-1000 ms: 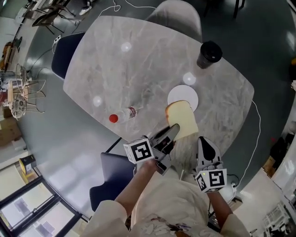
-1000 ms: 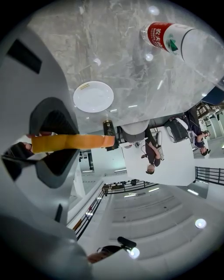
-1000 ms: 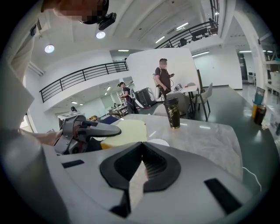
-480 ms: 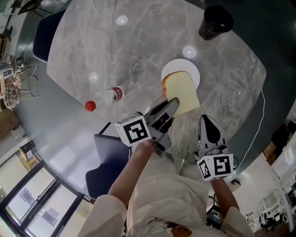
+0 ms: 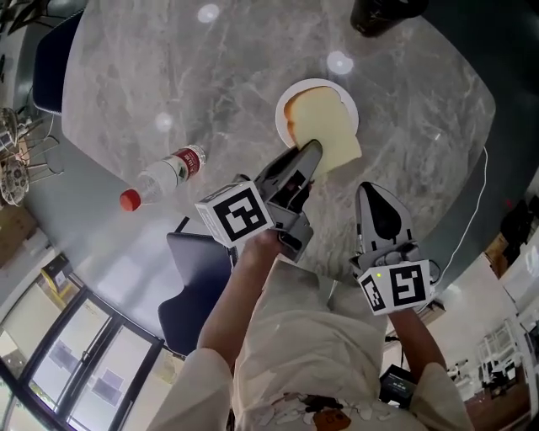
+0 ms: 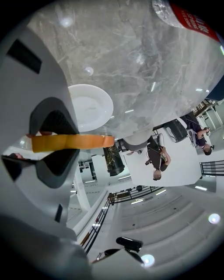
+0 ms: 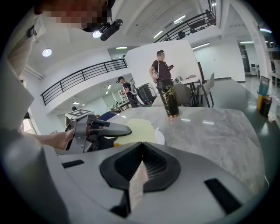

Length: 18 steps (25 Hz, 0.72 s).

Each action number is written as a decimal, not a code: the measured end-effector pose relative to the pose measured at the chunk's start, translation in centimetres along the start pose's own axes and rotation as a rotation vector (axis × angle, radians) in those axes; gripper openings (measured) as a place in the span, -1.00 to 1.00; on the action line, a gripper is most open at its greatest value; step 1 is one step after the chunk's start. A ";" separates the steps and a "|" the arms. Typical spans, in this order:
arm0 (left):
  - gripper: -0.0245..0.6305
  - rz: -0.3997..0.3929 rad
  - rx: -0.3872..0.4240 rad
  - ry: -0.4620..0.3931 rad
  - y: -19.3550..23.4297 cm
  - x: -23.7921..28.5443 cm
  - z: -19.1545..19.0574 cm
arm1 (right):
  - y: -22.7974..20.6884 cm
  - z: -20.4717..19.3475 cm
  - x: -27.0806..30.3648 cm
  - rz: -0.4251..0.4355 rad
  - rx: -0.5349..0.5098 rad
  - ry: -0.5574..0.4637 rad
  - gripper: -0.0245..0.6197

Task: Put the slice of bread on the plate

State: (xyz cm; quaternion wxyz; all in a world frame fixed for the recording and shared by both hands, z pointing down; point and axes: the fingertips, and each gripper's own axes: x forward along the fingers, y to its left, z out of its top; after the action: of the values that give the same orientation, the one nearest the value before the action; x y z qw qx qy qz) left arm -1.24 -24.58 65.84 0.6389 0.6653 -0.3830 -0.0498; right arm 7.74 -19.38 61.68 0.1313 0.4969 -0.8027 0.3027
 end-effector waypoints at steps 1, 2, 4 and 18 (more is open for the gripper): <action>-0.63 -0.004 -0.004 0.001 0.0 0.4 0.1 | -0.2 0.1 0.2 -0.001 0.004 -0.002 -0.90; -0.63 -0.004 -0.008 0.006 0.0 0.7 0.2 | -0.3 0.2 0.3 -0.002 0.009 -0.004 -0.90; -0.63 0.001 -0.017 0.021 -0.1 1.1 0.1 | -0.1 0.2 0.4 0.003 0.018 -0.006 -0.90; -0.62 0.201 0.141 0.040 2.2 1.7 1.3 | -0.7 -1.1 0.1 0.009 0.085 -0.004 -0.90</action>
State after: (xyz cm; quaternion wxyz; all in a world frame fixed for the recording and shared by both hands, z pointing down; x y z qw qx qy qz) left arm -1.76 -26.42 68.26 0.6000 0.6675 -0.4375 0.0550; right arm 8.18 -19.02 62.81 0.1069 0.4991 -0.7915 0.3362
